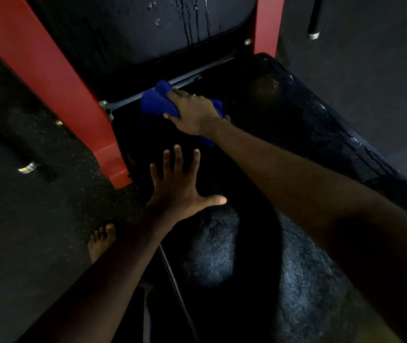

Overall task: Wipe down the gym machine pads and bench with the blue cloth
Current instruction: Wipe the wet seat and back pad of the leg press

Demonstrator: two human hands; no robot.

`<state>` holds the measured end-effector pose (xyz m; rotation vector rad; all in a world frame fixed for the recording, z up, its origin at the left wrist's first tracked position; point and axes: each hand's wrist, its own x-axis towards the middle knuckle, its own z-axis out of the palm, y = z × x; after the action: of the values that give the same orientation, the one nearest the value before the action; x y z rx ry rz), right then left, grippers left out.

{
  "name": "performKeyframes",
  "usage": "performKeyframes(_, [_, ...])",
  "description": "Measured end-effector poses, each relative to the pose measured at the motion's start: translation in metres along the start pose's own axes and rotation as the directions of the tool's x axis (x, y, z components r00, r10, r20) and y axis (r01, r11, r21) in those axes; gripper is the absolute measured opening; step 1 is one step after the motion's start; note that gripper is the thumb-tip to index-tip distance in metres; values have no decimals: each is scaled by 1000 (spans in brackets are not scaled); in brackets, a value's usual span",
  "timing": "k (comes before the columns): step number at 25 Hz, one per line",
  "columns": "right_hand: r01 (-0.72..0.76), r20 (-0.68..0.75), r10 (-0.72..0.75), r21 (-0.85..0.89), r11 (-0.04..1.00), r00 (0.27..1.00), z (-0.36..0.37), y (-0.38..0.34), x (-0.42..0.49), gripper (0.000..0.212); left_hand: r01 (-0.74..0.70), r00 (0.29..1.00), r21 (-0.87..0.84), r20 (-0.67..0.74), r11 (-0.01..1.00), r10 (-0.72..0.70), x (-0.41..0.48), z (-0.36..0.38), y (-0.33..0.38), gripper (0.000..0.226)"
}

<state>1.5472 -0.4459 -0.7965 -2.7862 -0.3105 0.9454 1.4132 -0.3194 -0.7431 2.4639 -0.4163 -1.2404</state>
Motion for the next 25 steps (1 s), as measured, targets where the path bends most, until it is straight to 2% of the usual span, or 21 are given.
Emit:
performKeyframes(1, [38, 21, -38, 17, 999, 999, -9, 8, 3, 63, 0, 1000, -6, 4, 1000, 0, 0, -1, 0, 128])
performKeyframes(2, [-13, -8, 13, -4, 1000, 1000, -19, 28, 9, 63, -1, 1000, -9, 13, 1000, 1, 0, -3, 1, 127])
performKeyframes(3, [-142, -50, 141, -34, 989, 989, -30, 56, 15, 61, 0, 1000, -11, 26, 1000, 0, 0, -4, 2, 128])
performKeyframes(5, [-458, -162, 451, -2, 889, 878, -48, 124, 19, 59, -3, 999, -16, 43, 1000, 4, 0, -3, 3, 129])
performKeyframes(6, [-551, -189, 546, 28, 834, 817, -54, 150, 16, 60, -8, 999, -17, 39, 1000, 9, 1, -3, 2, 129])
performKeyframes(7, [-579, -191, 577, 55, 814, 794, -56, 160, 12, 60, -11, 999, -19, 35, 1000, 12, 1, -2, 2, 129])
performKeyframes(10, [-551, -240, 542, 38, 834, 805, -41, 130, 11, 57, -2, 1000, -22, 30, 1000, 3, 0, 0, 3, 129])
performKeyframes(11, [-512, -239, 504, 31, 858, 830, -36, 108, 13, 56, 1, 1000, -11, 29, 1000, 0, 1, -1, 3, 130])
performKeyframes(14, [-221, -129, 215, -31, 975, 968, -14, 55, 8, 57, 26, 997, 13, 71, 1000, -27, 5, -9, 7, 133])
performKeyframes(15, [-170, -106, 167, -18, 985, 980, -11, 57, 7, 56, 42, 994, 14, 96, 999, -44, 6, -12, 10, 134])
performKeyframes(16, [-191, -128, 188, -13, 981, 974, -17, 70, 6, 56, 56, 992, 17, 113, 998, -57, 7, -16, 13, 134])
performKeyframes(18, [-394, -223, 379, -28, 919, 898, -34, 119, 6, 55, 52, 994, 15, 96, 999, -53, 13, -23, 20, 131])
performKeyframes(20, [-567, -240, 556, 29, 823, 795, -48, 164, -7, 54, -33, 999, 9, 39, 999, 32, 21, -24, 31, 128])
performKeyframes(22, [-605, -253, 604, 86, 792, 755, -49, 184, -23, 52, -123, 991, -20, 53, 992, 124, 27, -19, 49, 127])
performKeyframes(25, [-658, -326, 665, 150, 738, 672, -33, 175, -35, 53, -129, 987, 41, 102, 991, 124, 33, -4, 70, 131])
